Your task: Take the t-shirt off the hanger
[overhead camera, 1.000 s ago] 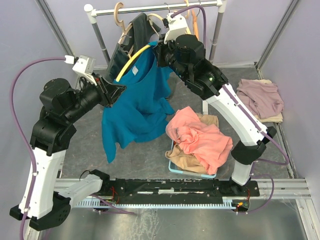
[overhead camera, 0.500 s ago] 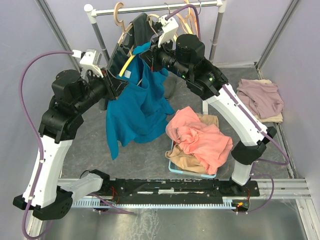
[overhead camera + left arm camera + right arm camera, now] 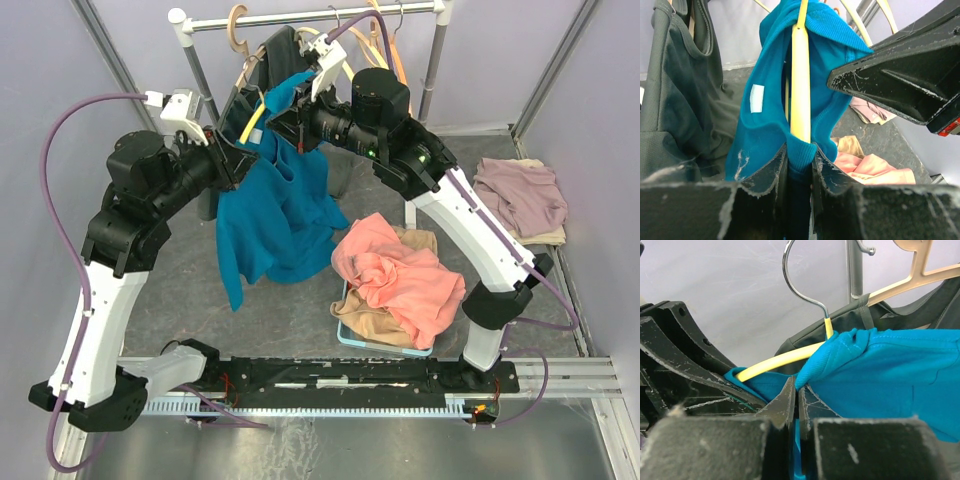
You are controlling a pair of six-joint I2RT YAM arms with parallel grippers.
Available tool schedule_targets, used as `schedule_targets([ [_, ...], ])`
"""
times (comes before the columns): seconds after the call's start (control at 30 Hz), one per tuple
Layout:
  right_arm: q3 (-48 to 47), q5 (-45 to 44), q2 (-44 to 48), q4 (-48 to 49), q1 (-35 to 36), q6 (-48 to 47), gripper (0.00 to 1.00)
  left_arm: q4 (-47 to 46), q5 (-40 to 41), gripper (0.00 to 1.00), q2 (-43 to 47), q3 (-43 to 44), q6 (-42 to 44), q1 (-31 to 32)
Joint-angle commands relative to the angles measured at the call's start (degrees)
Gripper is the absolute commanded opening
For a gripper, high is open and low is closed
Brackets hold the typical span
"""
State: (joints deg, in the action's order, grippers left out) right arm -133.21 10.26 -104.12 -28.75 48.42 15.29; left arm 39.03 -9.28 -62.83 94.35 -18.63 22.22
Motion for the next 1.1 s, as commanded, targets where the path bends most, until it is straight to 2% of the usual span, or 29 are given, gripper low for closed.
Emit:
schedule_targets([
  [0.0,-3.5,2.4,0.5,-0.1,0.7,0.6,0.09,-8.6,-0.8,0.03,0.8,2.3,-2.7,0.0],
  [0.13,0.1,-1.4,3.0,1.7,0.7,-0.5,0.17,-9.5,-2.1,0.03,2.2,0.9,-1.3,-0.1],
  [0.23,1.7,-4.3,4.2,2.1,0.7,-1.6,0.23,-12.5,-3.4,0.03,4.9,-3.3,-0.6,0.0],
  [0.5,3.8,-9.7,6.2,3.2,0.7,-3.3,0.48,-14.6,-5.0,0.03,8.0,-7.4,0.2,0.0],
  [0.7,5.0,-11.8,8.0,5.2,0.7,-6.0,0.53,-14.6,-6.2,0.03,8.5,-7.6,0.9,-0.1],
  [1.07,2.1,-9.4,7.0,6.6,0.7,-7.4,0.59,-13.6,-7.2,0.03,7.2,-6.7,0.6,0.0],
])
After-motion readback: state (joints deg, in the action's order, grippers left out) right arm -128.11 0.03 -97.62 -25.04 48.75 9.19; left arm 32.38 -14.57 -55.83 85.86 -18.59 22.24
